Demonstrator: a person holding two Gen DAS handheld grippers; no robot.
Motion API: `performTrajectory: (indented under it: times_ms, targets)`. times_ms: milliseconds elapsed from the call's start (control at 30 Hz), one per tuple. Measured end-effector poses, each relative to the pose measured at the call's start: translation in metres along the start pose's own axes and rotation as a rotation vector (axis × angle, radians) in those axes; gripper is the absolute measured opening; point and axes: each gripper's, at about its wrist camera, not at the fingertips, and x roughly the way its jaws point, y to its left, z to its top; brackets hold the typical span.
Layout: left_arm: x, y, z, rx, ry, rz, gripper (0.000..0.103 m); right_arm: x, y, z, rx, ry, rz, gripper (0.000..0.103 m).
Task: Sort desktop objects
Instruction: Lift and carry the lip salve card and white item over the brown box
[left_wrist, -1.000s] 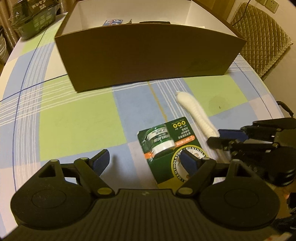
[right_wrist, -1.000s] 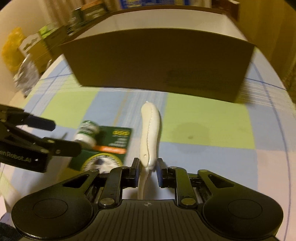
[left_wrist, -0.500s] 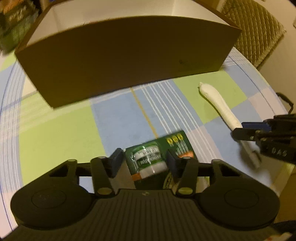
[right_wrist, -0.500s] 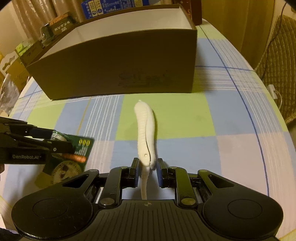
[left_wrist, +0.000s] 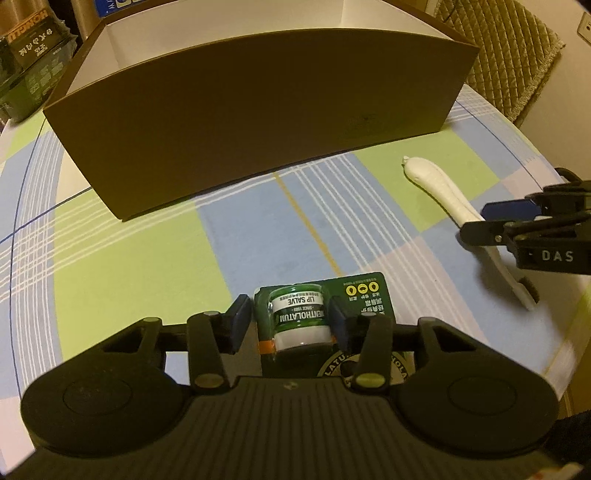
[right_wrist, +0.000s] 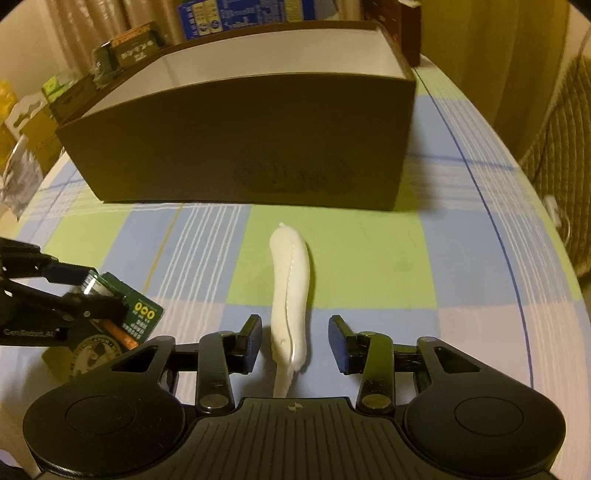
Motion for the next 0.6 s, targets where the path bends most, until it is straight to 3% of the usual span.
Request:
performTrajectory:
  times_ms: [200, 533, 600]
  targets:
    - [0.001, -0.001, -0.001, -0.015, -0.017, 0.010, 0.039, 0.007, 0.009, -0.002, -0.102, -0.012, -0.027, 0.037]
    - [-0.001, -0.003, -0.003, -0.017, -0.027, 0.020, 0.038, 0.005, 0.013, -0.007, -0.121, -0.018, -0.045, 0.036]
    - [-0.001, -0.004, -0.003, -0.018, -0.031, 0.024, 0.038, 0.004, 0.013, -0.008, -0.128, -0.018, -0.040, 0.027]
